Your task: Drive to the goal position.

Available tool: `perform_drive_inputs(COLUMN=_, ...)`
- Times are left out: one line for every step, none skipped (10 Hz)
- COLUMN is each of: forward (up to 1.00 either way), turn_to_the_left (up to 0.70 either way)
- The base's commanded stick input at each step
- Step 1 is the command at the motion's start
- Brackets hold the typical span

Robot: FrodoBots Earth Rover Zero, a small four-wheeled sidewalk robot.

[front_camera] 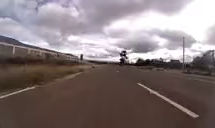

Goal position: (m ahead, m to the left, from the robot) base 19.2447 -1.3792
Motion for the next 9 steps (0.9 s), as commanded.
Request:
perform_drive_inputs(forward=0.70, turn_to_the_left=0.01)
perform_drive_inputs(forward=0.70, turn_to_the_left=0.01)
perform_drive_inputs(forward=0.70, turn_to_the_left=0.01)
perform_drive_inputs(forward=0.70, turn_to_the_left=0.01)
perform_drive_inputs(forward=0.70, turn_to_the_left=0.01)
perform_drive_inputs(forward=0.70, turn_to_the_left=0.01)
perform_drive_inputs(forward=0.70, turn_to_the_left=0.01)
perform_drive_inputs(forward=0.70, turn_to_the_left=0.01)
perform_drive_inputs(forward=0.70, turn_to_the_left=0.01)
